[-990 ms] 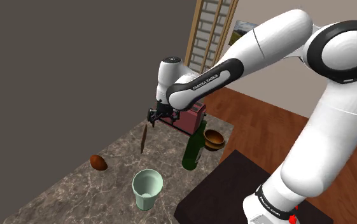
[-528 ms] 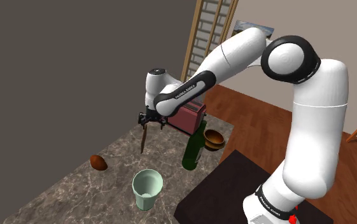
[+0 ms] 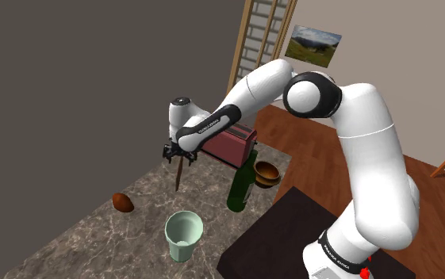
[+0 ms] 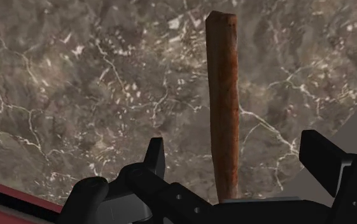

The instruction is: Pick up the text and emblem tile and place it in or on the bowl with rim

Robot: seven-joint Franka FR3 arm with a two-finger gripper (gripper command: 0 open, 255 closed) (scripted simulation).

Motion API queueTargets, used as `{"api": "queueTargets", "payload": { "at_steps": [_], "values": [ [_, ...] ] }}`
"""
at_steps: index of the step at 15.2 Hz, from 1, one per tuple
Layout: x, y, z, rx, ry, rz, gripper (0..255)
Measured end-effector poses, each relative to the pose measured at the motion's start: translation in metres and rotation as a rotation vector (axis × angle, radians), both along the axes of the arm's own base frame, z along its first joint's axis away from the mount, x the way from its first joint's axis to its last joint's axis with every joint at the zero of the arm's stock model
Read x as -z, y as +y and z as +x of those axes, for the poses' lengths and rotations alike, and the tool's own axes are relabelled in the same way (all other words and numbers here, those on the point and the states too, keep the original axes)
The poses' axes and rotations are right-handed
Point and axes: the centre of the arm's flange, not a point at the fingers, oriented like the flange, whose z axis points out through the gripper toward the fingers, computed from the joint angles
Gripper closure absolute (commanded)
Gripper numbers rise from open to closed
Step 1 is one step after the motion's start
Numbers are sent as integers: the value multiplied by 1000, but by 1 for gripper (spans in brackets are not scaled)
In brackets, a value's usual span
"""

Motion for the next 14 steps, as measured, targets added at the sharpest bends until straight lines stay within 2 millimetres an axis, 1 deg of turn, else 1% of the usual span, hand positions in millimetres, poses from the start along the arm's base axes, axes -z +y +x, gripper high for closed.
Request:
{"api": "queueTargets", "payload": {
  "at_steps": [2, 8, 14],
  "values": [
    [12, -3, 5, 9, -1, -1, 0],
    [45, -6, 7, 12, -2, -1, 0],
    [47, -7, 8, 12, -2, -1, 0]
  ]
}}
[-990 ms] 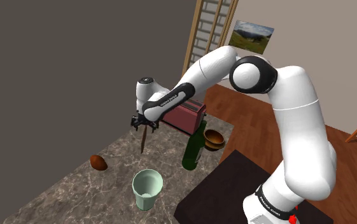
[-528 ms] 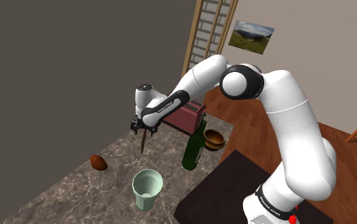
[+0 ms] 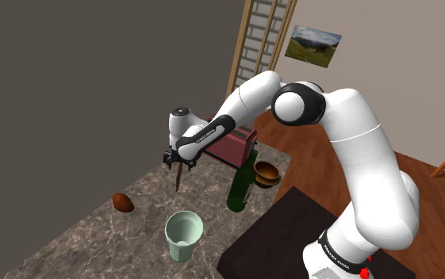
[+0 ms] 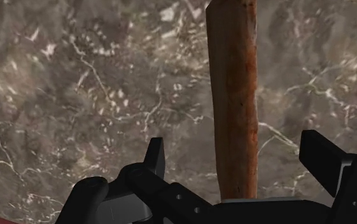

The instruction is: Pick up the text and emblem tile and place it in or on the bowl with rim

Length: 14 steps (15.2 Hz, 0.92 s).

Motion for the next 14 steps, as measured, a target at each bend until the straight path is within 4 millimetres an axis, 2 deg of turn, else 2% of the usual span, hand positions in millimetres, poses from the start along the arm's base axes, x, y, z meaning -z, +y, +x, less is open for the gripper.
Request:
{"api": "queueTargets", "payload": {
  "at_steps": [1, 11, 14],
  "values": [
    [0, 0, 0, 0, 0, 0, 255],
    [0, 0, 0, 0, 0, 0, 255],
    [-11, 0, 0, 0, 0, 0, 255]
  ]
}}
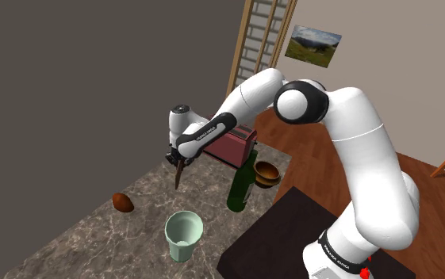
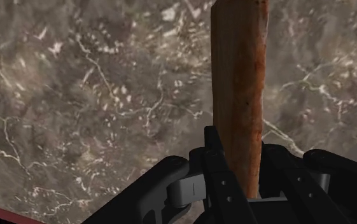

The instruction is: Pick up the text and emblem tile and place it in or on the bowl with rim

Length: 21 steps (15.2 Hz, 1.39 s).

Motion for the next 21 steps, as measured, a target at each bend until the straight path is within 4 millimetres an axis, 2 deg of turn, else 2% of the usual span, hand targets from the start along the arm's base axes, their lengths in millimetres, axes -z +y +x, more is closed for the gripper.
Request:
{"api": "queueTargets", "payload": {
  "at_steps": [21],
  "values": [
    [-110, 0, 1, 0, 0, 0, 255]
  ]
}}
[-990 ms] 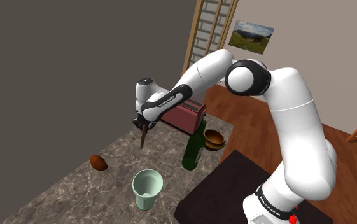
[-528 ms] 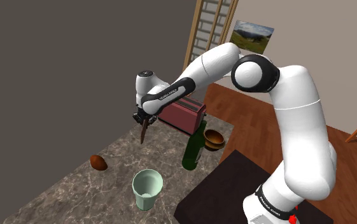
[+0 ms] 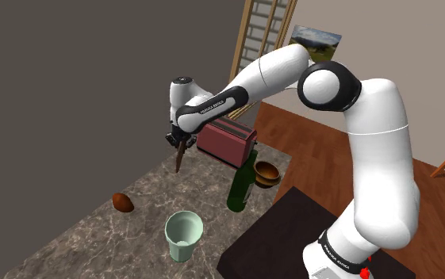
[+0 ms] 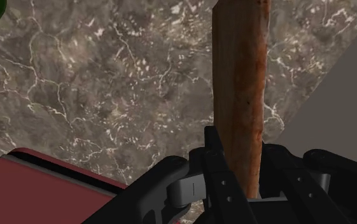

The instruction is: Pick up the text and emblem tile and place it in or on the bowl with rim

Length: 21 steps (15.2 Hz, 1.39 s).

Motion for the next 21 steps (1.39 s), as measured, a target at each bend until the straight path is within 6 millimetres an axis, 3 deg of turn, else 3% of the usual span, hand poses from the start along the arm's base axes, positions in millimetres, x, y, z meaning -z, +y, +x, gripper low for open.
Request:
{"api": "queueTargets", "payload": {
  "at_steps": [10, 21],
  "values": [
    [-49, -5, -4, 0, 0, 0, 255],
    [-54, -116, -85, 0, 1, 0, 255]
  ]
}}
